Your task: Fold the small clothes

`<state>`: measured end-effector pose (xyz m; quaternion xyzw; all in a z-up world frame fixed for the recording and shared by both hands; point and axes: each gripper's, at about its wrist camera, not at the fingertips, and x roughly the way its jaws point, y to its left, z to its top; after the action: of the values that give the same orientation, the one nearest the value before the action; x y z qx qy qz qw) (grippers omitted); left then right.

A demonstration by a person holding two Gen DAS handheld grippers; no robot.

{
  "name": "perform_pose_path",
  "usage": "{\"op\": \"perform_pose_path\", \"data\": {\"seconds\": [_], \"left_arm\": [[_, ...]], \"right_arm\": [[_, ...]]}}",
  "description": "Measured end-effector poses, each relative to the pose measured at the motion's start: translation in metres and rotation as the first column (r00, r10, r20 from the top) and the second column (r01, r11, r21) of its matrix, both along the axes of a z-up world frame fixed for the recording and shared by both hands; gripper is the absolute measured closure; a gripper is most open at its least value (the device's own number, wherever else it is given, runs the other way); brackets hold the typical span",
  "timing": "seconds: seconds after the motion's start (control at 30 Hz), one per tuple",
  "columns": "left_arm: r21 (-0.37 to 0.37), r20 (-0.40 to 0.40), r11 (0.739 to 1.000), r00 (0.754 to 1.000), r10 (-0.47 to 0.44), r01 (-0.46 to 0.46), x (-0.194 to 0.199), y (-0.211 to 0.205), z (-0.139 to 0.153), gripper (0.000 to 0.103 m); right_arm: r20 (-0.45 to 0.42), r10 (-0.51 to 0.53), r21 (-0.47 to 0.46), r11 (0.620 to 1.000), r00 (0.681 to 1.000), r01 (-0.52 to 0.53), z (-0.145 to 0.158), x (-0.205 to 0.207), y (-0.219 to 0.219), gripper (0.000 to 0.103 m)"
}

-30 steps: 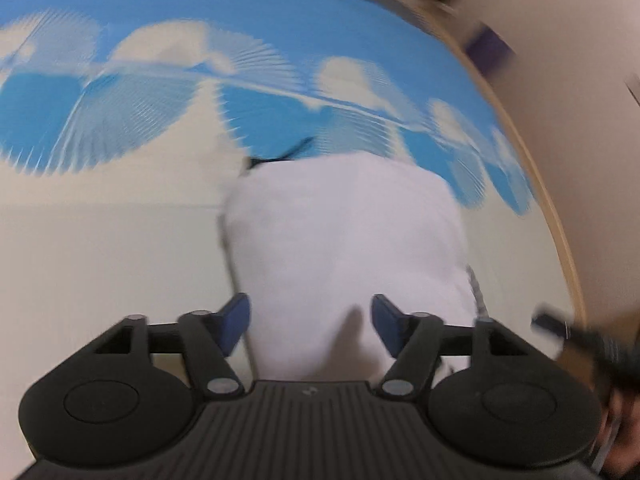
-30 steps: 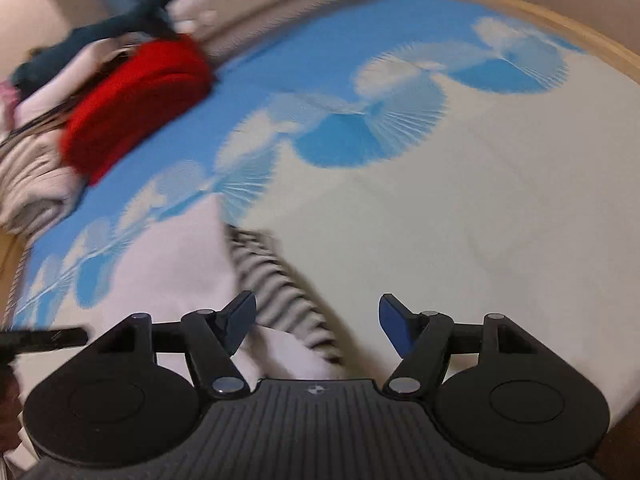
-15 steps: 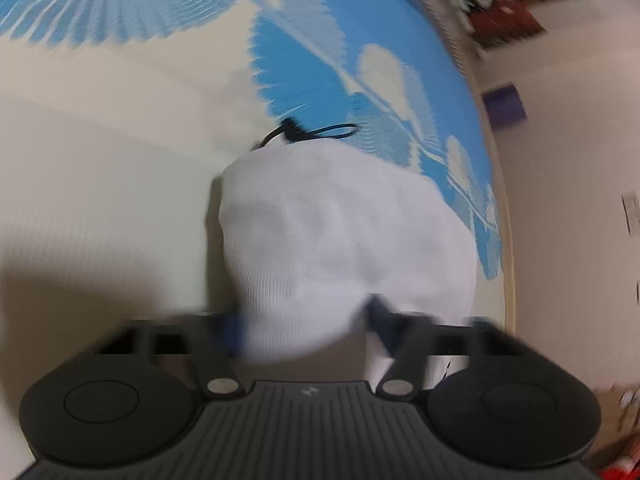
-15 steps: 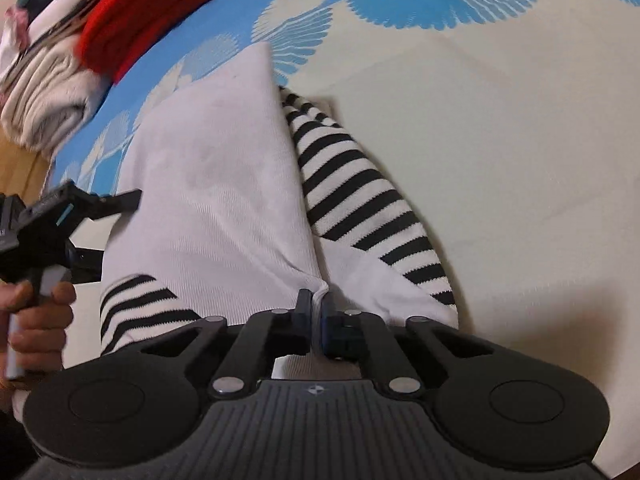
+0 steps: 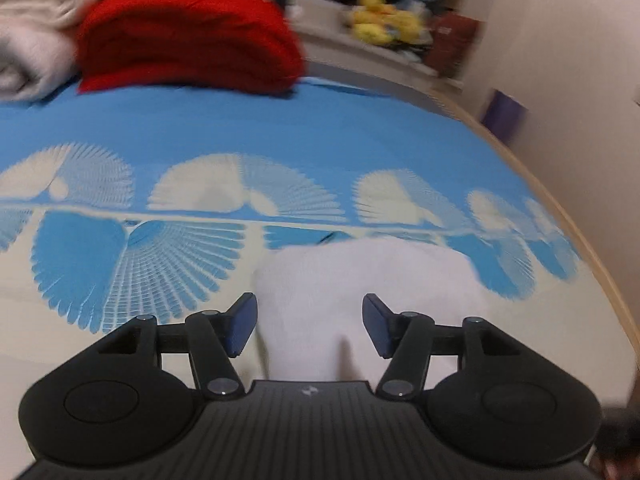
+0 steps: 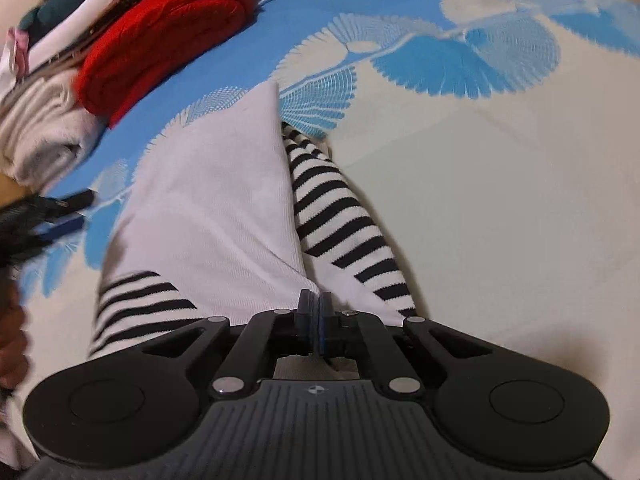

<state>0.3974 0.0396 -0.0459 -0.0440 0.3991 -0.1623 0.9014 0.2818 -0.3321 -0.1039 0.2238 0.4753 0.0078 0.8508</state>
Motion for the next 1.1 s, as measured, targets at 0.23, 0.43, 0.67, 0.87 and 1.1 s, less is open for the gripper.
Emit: {"op": "perform_pose_path", "data": {"seconds": [0.23,0.43,0.67,0.87,1.1], "left_arm": [[0.243,-0.243,0.927,0.943,-0.228,0.287,-0.046,-0.031,-0.055,0.054],[0.172,-0.142,0.960,0.970,-0.195,0.219,-0.072,-0.010,-0.011,0.055],[0.263,-0.271,0.923,0.939,-0.210,0.282,-0.081,-0.017,-0.046,0.055],[0.259,-0.327,0.930,0.930,-0.169,0.261,-0.087,-0.007,-0.039,0.058],[0.367,-0.236,0.907,0.964,-0.125,0.207,-0.113,-0.020,-0.011,0.046]], "right_arm": [[0.022,0.005,-0.122,0.993,1.000,-0.002,0.009,-0.010,-0.009,0.102],[0.184,-0.002,-0.082,0.997,0.983,0.017,0.042,-0.026,-0.015,0.097],[-0.042,0.267,-0.206,0.941,0.963,-0.270,-0.001,-0.024,0.025,0.061],[-0.072,0.180,-0.188,0.963,0.981,-0.191,0.000,-0.025,0.005,0.069],[-0.136,0.071,-0.258,0.960,0.988,-0.105,0.003,-0.033,-0.006,0.066]]}}
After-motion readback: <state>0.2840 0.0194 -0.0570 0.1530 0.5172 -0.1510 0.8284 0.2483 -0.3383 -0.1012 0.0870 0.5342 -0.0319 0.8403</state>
